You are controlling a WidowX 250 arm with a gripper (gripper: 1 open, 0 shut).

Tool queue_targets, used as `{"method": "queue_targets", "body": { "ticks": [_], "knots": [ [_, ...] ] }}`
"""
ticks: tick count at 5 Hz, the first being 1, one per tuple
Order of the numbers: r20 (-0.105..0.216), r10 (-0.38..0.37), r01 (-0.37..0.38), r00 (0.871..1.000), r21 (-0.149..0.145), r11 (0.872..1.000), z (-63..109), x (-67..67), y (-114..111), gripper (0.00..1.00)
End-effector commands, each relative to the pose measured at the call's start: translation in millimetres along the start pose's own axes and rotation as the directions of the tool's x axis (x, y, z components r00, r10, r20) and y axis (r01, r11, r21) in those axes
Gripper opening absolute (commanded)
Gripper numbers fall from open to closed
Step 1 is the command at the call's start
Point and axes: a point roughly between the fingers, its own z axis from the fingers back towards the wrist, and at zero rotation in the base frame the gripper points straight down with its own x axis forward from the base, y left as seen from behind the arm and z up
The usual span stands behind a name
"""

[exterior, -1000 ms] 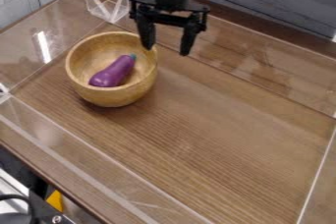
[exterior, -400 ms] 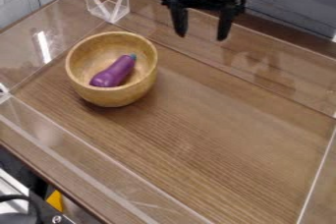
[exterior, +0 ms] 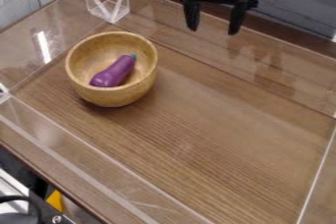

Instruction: Put the purple eggplant in the brown bowl

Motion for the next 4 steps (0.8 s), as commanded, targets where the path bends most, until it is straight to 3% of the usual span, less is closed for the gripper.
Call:
{"method": "queue_targets", "body": {
  "ticks": [1,3,4],
  "knots": [
    [0.056,-0.058,0.058,0.997,-0.008,0.998,11.3,2.8,-0.3,1.0],
    [0.047,-0.13,0.131,0.99,-0.016,0.991,0.1,-1.0,-1.8,1.0],
    [0.05,-0.112,0.113,0.992,-0.027,0.993,-10.9,-7.5,-13.3,1.0]
  ]
}}
